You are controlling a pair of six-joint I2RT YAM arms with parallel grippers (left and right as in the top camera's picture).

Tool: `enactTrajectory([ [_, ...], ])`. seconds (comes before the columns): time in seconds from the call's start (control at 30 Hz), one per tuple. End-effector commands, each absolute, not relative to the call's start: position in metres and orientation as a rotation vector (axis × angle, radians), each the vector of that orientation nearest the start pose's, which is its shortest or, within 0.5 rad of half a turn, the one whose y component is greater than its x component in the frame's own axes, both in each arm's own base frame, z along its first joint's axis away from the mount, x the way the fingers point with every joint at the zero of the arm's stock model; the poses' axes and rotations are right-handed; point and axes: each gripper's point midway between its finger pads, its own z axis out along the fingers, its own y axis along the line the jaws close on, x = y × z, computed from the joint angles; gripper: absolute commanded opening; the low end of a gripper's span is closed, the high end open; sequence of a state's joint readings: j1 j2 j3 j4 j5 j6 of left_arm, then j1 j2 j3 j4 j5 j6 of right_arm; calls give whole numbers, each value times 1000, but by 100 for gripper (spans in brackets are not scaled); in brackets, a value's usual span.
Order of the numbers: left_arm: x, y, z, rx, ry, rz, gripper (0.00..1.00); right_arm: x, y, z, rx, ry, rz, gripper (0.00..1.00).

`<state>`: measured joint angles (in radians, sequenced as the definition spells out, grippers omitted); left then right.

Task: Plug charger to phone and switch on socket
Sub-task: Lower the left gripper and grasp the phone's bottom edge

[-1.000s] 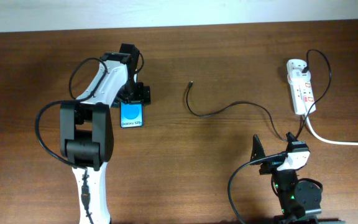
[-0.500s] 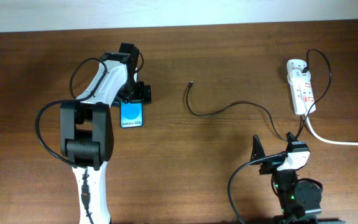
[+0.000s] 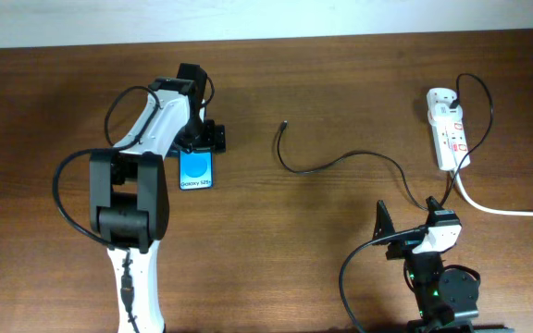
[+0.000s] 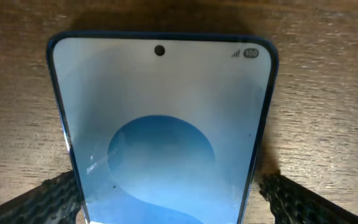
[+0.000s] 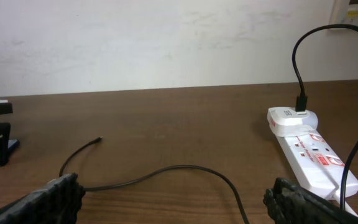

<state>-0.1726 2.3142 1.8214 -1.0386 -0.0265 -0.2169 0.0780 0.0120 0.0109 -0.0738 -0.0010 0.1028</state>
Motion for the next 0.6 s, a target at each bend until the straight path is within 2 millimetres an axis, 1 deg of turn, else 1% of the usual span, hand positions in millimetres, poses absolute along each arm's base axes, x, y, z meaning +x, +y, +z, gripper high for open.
enactTrajectory([
  [0.0,432,-68,-34,-54,3164,75,97,245,19,156,21,1649,142,98],
  [0.27,433,-68,-34,-55,3160,73,83,245,19,156,21,1649,142,98],
  [0.37,433,-68,-34,-55,3160,73,75,245,19,156,21,1649,142,98],
  [0.57,432,-68,-34,-55,3161,72,66,245,19,156,21,1649,143,98],
])
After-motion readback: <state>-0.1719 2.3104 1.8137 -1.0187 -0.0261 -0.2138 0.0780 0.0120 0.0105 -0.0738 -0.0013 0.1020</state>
